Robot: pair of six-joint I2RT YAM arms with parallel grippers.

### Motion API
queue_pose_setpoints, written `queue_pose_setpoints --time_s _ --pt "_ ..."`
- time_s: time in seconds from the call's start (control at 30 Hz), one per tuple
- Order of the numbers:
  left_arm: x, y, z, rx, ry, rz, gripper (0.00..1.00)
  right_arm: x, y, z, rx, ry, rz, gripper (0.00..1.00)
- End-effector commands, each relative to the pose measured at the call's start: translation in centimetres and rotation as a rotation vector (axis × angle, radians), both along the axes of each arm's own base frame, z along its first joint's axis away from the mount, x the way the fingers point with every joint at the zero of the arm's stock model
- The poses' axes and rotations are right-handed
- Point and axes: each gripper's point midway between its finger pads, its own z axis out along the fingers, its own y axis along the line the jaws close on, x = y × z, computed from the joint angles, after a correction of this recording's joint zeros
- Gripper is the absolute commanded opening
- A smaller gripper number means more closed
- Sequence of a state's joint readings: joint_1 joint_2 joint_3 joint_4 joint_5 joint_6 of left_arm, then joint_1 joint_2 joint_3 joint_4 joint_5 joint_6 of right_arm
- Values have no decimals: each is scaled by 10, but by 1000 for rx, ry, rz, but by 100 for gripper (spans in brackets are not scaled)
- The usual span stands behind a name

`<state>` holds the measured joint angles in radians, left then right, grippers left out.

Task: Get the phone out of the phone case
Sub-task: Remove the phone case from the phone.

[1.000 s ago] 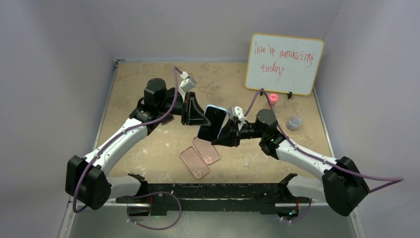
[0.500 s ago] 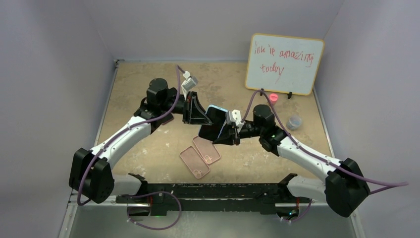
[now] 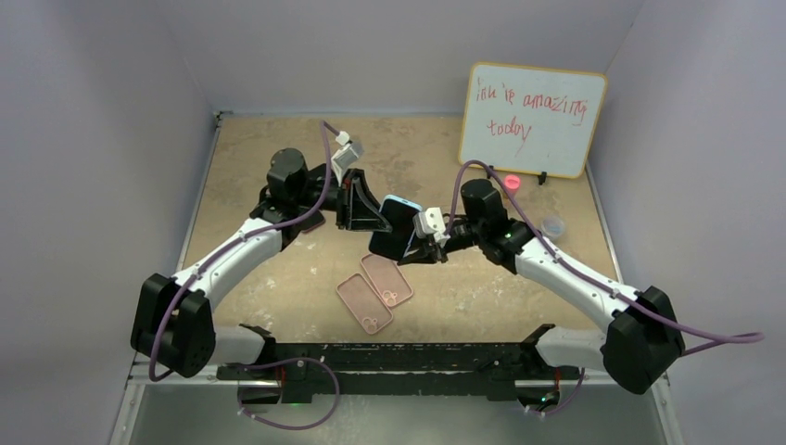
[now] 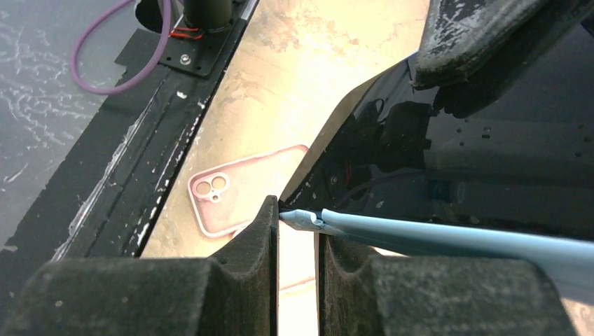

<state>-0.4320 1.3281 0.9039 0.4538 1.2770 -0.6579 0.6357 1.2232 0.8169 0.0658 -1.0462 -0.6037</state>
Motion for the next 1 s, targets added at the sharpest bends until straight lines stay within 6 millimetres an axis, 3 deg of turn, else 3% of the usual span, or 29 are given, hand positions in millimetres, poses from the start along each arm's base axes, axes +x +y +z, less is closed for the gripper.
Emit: queue_pose_setpoints --time_s 0.0,0.33,0.53,0.67,0.77,0.97 --pt "10 -8 -8 46 184 62 0 17 17 36 76 -314 60 7" --pt "29 -10 -18 88 184 117 0 31 17 25 15 -324 11 9" --pt "24 -6 -19 87 174 131 0 46 19 35 101 -286 -145 8" --pt "16 -2 -19 61 170 155 0 50 17 42 188 -176 -262 10" --pt "12 -1 -25 34 194 173 0 43 16 51 277 -71 -290 15" --pt "12 -1 -34 -8 232 212 0 33 10 66 458 124 -346 15"
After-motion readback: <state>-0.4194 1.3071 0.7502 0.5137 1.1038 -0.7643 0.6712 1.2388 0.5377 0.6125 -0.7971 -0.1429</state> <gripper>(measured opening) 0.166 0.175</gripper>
